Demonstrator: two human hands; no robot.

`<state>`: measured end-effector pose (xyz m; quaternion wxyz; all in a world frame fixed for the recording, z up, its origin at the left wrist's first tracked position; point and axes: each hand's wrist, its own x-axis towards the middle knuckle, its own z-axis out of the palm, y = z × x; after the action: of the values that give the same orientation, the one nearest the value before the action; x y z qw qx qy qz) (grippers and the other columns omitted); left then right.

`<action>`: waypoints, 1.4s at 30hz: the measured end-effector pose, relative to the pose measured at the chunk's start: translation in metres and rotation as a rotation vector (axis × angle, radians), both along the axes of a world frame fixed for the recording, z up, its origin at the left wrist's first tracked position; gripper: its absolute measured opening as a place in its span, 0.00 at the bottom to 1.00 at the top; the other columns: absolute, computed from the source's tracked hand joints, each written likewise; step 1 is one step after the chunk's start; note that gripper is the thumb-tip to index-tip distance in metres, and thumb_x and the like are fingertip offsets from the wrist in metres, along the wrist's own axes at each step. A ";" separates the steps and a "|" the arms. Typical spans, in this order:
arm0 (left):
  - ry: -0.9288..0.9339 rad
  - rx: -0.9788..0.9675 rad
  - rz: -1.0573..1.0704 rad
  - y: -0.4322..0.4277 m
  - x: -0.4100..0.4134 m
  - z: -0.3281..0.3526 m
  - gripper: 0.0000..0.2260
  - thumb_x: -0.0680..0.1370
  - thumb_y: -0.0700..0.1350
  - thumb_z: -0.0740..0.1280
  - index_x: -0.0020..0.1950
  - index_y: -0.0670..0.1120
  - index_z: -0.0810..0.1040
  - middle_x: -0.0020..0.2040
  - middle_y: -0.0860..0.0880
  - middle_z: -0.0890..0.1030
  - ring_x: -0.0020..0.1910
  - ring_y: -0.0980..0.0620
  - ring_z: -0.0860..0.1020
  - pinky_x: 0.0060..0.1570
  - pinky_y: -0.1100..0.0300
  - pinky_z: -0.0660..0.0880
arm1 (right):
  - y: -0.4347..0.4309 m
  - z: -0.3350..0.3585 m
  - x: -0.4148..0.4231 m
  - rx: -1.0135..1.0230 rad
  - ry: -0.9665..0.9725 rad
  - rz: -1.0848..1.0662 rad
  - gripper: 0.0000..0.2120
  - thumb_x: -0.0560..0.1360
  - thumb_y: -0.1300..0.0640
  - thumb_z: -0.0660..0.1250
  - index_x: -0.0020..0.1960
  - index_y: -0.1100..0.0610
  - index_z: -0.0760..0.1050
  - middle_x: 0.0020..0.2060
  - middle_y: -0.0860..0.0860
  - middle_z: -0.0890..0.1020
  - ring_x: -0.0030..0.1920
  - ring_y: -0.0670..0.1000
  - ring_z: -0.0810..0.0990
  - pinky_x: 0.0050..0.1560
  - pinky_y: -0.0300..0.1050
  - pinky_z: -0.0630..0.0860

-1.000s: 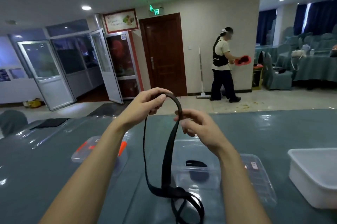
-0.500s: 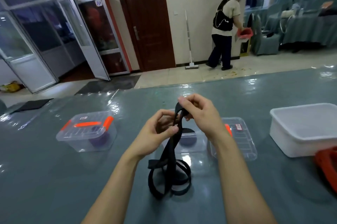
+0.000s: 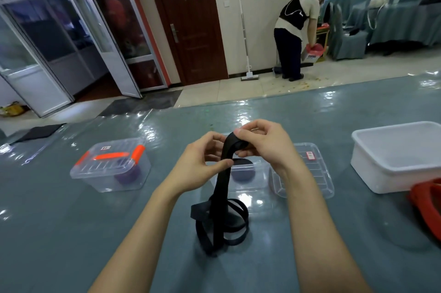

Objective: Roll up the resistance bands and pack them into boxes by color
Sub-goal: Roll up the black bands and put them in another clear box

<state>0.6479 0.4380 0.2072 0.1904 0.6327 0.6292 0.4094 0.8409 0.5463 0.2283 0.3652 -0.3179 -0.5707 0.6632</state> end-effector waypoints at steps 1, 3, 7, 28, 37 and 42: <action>-0.018 -0.003 0.002 0.000 0.000 -0.002 0.19 0.77 0.50 0.79 0.66 0.59 0.81 0.57 0.55 0.88 0.58 0.52 0.87 0.63 0.51 0.83 | 0.000 -0.001 -0.001 -0.012 0.014 -0.005 0.10 0.77 0.61 0.79 0.53 0.66 0.82 0.43 0.61 0.89 0.41 0.59 0.90 0.40 0.47 0.86; -0.041 -0.010 -0.012 0.000 0.000 -0.005 0.20 0.78 0.49 0.79 0.68 0.59 0.83 0.59 0.54 0.89 0.61 0.51 0.87 0.64 0.47 0.83 | 0.002 -0.003 -0.004 -0.063 0.043 -0.019 0.08 0.78 0.65 0.78 0.53 0.67 0.81 0.44 0.62 0.87 0.43 0.61 0.90 0.42 0.49 0.87; -0.107 -0.071 -0.036 -0.003 -0.008 0.001 0.19 0.77 0.42 0.79 0.66 0.58 0.86 0.59 0.51 0.89 0.59 0.49 0.88 0.65 0.45 0.83 | 0.003 -0.006 -0.004 -0.178 0.063 -0.002 0.08 0.77 0.69 0.76 0.54 0.69 0.81 0.47 0.65 0.85 0.44 0.63 0.90 0.46 0.54 0.88; -0.035 -0.060 -0.035 -0.008 -0.007 0.024 0.12 0.74 0.52 0.83 0.56 0.56 0.89 0.49 0.51 0.90 0.49 0.50 0.90 0.58 0.48 0.85 | -0.001 -0.006 0.011 -0.283 0.124 0.170 0.08 0.78 0.69 0.75 0.56 0.70 0.80 0.46 0.66 0.88 0.46 0.66 0.90 0.47 0.50 0.88; 0.223 -0.239 -0.105 -0.016 -0.014 0.057 0.16 0.73 0.48 0.85 0.59 0.53 0.90 0.49 0.56 0.91 0.50 0.56 0.89 0.58 0.53 0.85 | -0.001 -0.024 0.011 -0.178 0.019 0.387 0.06 0.83 0.62 0.71 0.51 0.62 0.86 0.40 0.56 0.85 0.37 0.50 0.80 0.43 0.41 0.78; 0.494 -0.272 -0.095 -0.018 -0.023 0.072 0.10 0.74 0.50 0.83 0.54 0.55 0.90 0.42 0.56 0.89 0.44 0.55 0.88 0.51 0.47 0.85 | -0.006 -0.028 0.005 0.072 -0.261 0.307 0.05 0.78 0.57 0.78 0.53 0.55 0.87 0.45 0.52 0.89 0.42 0.49 0.85 0.46 0.43 0.78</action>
<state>0.6247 0.4202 0.2796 0.1335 0.7107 0.6753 0.1452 0.8458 0.5404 0.2001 0.1941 -0.2973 -0.6781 0.6435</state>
